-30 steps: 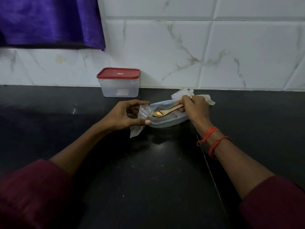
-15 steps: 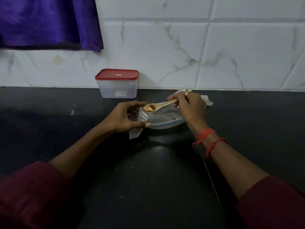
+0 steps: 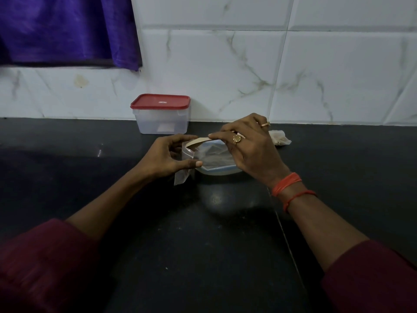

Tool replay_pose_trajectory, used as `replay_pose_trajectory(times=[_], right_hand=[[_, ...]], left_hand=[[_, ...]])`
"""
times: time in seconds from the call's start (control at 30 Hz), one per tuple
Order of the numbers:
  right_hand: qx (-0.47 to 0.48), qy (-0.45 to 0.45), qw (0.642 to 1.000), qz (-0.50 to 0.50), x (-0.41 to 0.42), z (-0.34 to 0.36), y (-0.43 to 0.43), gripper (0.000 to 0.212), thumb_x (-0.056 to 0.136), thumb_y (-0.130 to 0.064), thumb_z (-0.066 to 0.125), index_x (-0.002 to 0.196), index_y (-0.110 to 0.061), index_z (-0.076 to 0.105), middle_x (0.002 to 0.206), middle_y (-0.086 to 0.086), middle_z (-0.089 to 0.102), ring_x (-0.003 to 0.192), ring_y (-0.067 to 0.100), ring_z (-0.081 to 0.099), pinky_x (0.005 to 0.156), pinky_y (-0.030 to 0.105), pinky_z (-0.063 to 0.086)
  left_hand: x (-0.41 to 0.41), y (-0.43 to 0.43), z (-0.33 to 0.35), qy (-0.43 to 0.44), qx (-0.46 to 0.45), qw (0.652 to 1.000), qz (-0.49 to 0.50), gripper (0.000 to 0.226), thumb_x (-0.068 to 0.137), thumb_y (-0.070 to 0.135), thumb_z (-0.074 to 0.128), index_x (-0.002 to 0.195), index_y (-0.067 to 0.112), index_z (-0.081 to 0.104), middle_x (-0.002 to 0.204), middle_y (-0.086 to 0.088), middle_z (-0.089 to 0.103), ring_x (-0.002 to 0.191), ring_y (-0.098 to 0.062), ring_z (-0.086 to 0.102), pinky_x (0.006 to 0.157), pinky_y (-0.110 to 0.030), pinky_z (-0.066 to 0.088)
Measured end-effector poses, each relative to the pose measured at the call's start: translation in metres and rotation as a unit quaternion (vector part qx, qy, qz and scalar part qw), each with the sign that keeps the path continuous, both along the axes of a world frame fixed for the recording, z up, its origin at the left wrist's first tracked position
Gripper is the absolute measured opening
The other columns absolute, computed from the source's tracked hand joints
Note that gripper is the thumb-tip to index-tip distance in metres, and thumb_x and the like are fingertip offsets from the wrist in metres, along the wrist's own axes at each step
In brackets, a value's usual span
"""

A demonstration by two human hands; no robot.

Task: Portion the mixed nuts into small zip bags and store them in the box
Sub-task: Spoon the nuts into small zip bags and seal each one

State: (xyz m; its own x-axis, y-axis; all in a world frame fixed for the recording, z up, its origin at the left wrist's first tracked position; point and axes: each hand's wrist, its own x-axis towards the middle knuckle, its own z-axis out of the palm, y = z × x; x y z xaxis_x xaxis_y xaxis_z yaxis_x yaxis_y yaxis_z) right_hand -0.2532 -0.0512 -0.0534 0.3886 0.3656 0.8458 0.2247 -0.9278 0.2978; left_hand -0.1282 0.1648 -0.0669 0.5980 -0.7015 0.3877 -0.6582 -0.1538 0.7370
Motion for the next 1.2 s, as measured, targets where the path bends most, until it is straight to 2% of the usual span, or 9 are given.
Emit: replay_pose_trajectory(times=[0.2, 0.37, 0.47, 0.57, 0.63, 0.77, 0.87, 1.0, 1.2], right_hand=[[0.137, 0.003, 0.990, 0.025, -0.005, 0.002, 0.003, 0.022, 0.096, -0.010, 0.060, 0.111, -0.017, 0.075, 0.095, 0.001, 0.071, 0.089, 0.024, 0.063, 0.084, 0.049, 0.043], [0.247, -0.004, 0.969, -0.022, -0.007, 0.003, 0.005, 0.023, 0.094, -0.013, 0.058, 0.104, -0.024, 0.076, 0.080, -0.007, 0.068, 0.071, 0.013, 0.060, 0.088, 0.043, 0.037], [0.352, 0.013, 0.936, -0.020, -0.010, 0.010, 0.003, 0.025, 0.089, -0.017, 0.055, 0.101, -0.024, 0.076, 0.064, -0.008, 0.063, 0.062, 0.012, 0.060, 0.088, 0.044, 0.046], [0.414, 0.041, 0.909, -0.026, -0.014, 0.015, -0.003, 0.025, 0.084, -0.029, 0.053, 0.097, -0.024, 0.073, 0.063, -0.002, 0.065, 0.065, 0.015, 0.063, 0.083, 0.051, 0.053], [0.412, 0.043, 0.909, -0.036, -0.017, 0.018, -0.011, 0.022, 0.082, -0.033, 0.055, 0.093, -0.023, 0.072, 0.063, -0.002, 0.065, 0.064, 0.015, 0.064, 0.080, 0.051, 0.054], [0.411, 0.034, 0.910, -0.052, -0.026, 0.026, -0.031, 0.021, 0.080, -0.031, 0.056, 0.086, -0.022, 0.074, 0.060, -0.005, 0.063, 0.058, 0.011, 0.061, 0.074, 0.036, 0.055], [0.383, 0.042, 0.919, -0.085, -0.028, 0.024, -0.043, 0.018, 0.082, -0.027, 0.059, 0.085, -0.023, 0.076, 0.059, -0.008, 0.061, 0.059, 0.012, 0.060, 0.082, 0.041, 0.053], [0.304, 0.088, 0.940, -0.130, -0.028, 0.017, -0.052, 0.013, 0.087, -0.026, 0.058, 0.086, -0.028, 0.070, 0.060, -0.012, 0.060, 0.064, 0.017, 0.062, 0.094, 0.039, 0.034], [0.156, 0.142, 0.965, -0.156, -0.028, 0.011, -0.052, 0.012, 0.095, -0.023, 0.054, 0.097, -0.028, 0.064, 0.066, -0.020, 0.051, 0.061, 0.007, 0.058, 0.101, 0.042, 0.030]], left_hand=[[-0.003, -0.002, 0.001, 0.004, -0.019, 1.000, 0.004, 0.057, 0.071, 0.030, 0.083, 0.124, 0.019, 0.063, 0.110, 0.008, 0.071, 0.101, -0.004, 0.067, 0.082, -0.017, 0.055], [-0.006, -0.002, 0.002, -0.015, -0.013, 1.000, 0.013, 0.063, 0.068, 0.042, 0.081, 0.125, 0.027, 0.060, 0.112, 0.017, 0.066, 0.102, 0.001, 0.065, 0.083, -0.017, 0.055], [-0.006, -0.003, 0.001, -0.036, -0.004, 0.999, -0.002, 0.064, 0.070, 0.045, 0.081, 0.129, 0.028, 0.061, 0.119, 0.017, 0.065, 0.105, 0.002, 0.063, 0.085, -0.017, 0.055], [-0.005, -0.002, -0.001, -0.036, 0.016, 0.999, -0.018, 0.066, 0.071, 0.044, 0.082, 0.132, 0.028, 0.061, 0.125, 0.012, 0.065, 0.109, -0.003, 0.063, 0.090, -0.024, 0.056], [-0.004, -0.002, 0.000, -0.032, 0.022, 0.999, -0.027, 0.067, 0.071, 0.043, 0.082, 0.132, 0.028, 0.061, 0.126, 0.011, 0.065, 0.111, -0.005, 0.063, 0.092, -0.028, 0.056], [-0.004, -0.002, 0.000, -0.037, 0.039, 0.997, -0.048, 0.064, 0.075, 0.042, 0.079, 0.134, 0.029, 0.059, 0.127, 0.010, 0.064, 0.112, -0.004, 0.062, 0.093, -0.028, 0.055], [-0.006, -0.004, -0.002, -0.045, 0.063, 0.996, -0.052, 0.065, 0.075, 0.047, 0.076, 0.135, 0.029, 0.057, 0.129, 0.010, 0.062, 0.111, -0.004, 0.062, 0.094, -0.029, 0.055], [-0.004, -0.005, -0.003, -0.053, 0.062, 0.995, -0.054, 0.065, 0.075, 0.044, 0.079, 0.134, 0.027, 0.058, 0.130, 0.009, 0.062, 0.112, -0.005, 0.062, 0.095, -0.032, 0.055], [-0.008, -0.004, -0.003, -0.063, 0.052, 0.995, -0.060, 0.065, 0.073, 0.045, 0.084, 0.131, 0.028, 0.061, 0.125, 0.012, 0.065, 0.111, -0.006, 0.064, 0.095, -0.035, 0.055]])
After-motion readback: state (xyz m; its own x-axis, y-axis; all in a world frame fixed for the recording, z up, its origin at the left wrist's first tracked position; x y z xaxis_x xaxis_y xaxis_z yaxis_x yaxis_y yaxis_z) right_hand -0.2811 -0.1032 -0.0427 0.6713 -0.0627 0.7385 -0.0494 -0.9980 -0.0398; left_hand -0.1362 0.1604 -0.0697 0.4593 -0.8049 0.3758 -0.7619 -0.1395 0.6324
